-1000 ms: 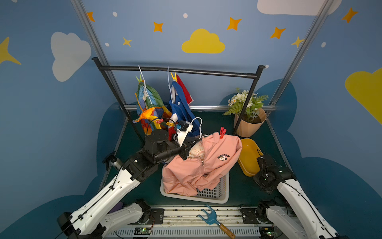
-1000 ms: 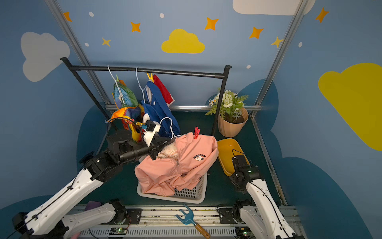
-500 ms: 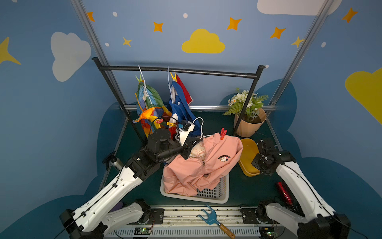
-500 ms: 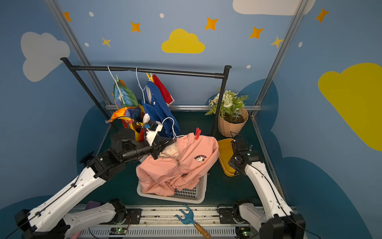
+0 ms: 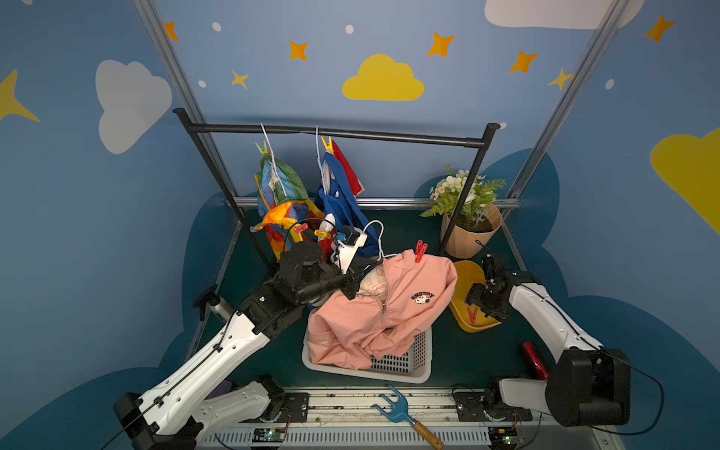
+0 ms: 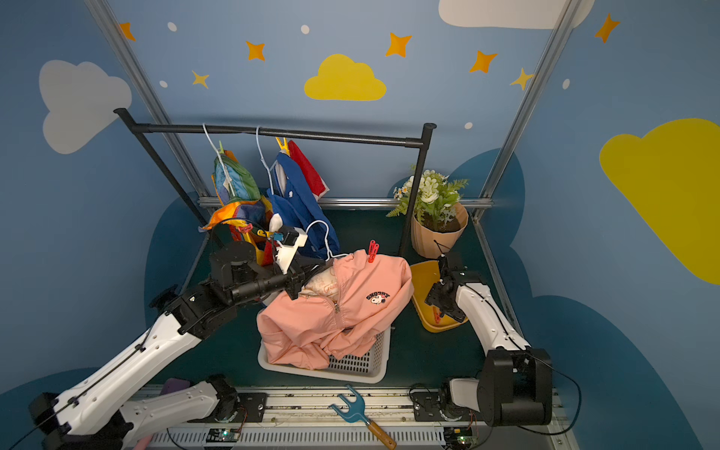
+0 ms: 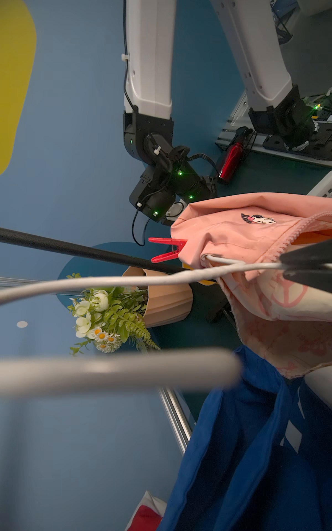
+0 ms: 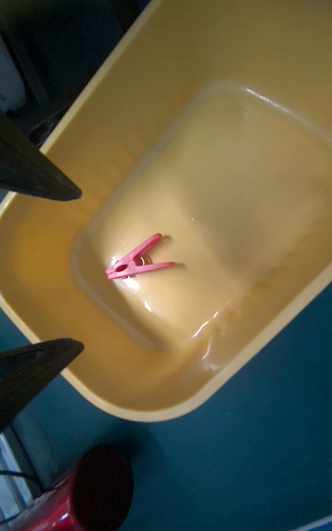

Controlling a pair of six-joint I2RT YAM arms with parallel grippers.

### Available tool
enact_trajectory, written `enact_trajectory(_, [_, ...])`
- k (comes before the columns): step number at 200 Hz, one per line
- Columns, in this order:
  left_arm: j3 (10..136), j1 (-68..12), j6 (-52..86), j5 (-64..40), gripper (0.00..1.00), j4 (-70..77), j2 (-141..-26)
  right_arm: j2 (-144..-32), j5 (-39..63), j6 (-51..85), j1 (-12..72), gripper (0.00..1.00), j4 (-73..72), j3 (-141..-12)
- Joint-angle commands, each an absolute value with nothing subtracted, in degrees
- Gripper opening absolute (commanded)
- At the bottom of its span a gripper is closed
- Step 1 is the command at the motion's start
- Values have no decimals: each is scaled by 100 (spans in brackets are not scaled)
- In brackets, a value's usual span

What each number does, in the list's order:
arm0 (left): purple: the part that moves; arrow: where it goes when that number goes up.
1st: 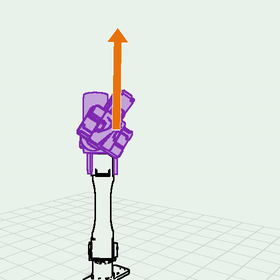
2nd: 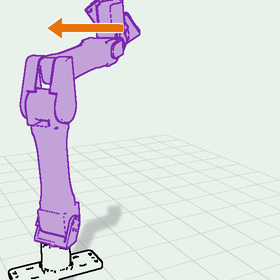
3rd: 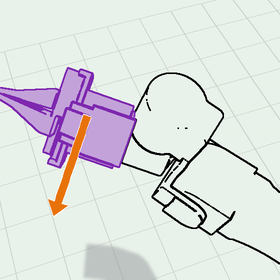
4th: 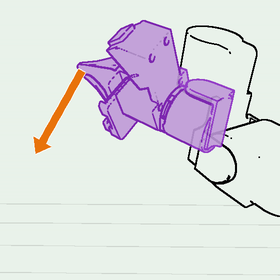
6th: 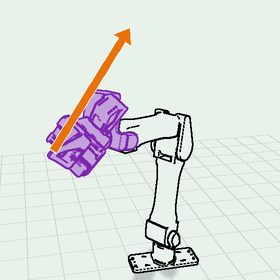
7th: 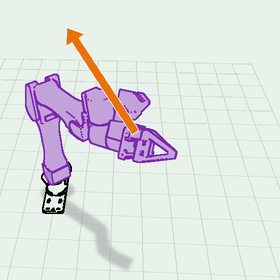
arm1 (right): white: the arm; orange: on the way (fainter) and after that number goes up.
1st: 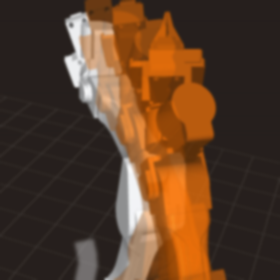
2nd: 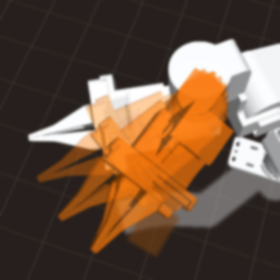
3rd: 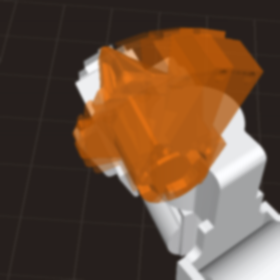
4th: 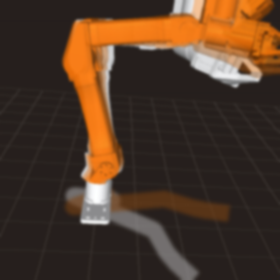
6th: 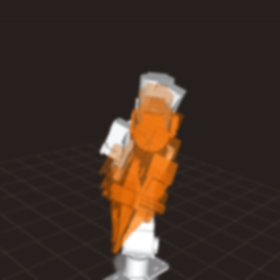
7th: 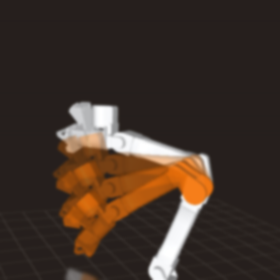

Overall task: Remove the clothespins securing jackets to the hanger
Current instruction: Place the clothespin in the storage box, then remove the clothespin from the hanger.

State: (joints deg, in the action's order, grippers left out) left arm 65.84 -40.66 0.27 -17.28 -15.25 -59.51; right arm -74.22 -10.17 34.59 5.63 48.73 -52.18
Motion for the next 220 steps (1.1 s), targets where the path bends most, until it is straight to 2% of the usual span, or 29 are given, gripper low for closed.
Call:
enact_trajectory(1, [6812, -4085, 0, -1679, 4, -1404, -5893, -7017, -1068, 3412, 616, 80, 5079, -5453])
enact_trajectory(35, [6770, -4087, -36, -1664, 4, -1426, -5890, -6102, -499, 3151, 1027, 75, 4698, -6074])
enact_trajectory(63, [6766, -4086, -109, -1869, 4, -1575, -5895, -5322, 737, 2058, 1134, 75, 3291, -5792])
enact_trajectory(99, [6804, -4077, -63, -2055, 4, -1766, -5825, -4911, 2252, 1298, 1085, 75, 2431, -5446])
enact_trajectory(138, [6739, -4078, 0, -2157, 4, -1808, -5716, -4957, 3753, 1652, 780, 75, 1000, -5236])
enact_trajectory(163, [6663, -4071, -14, -2193, 4, -1770, -5663, -5273, 4813, 2202, 547, 71, 33, -5159])
enact_trajectory(220, [6653, -3981, 131, -2326, 4, -1550, -5835, -5756, 5806, 2801, 548, 71, -1251, -5030])
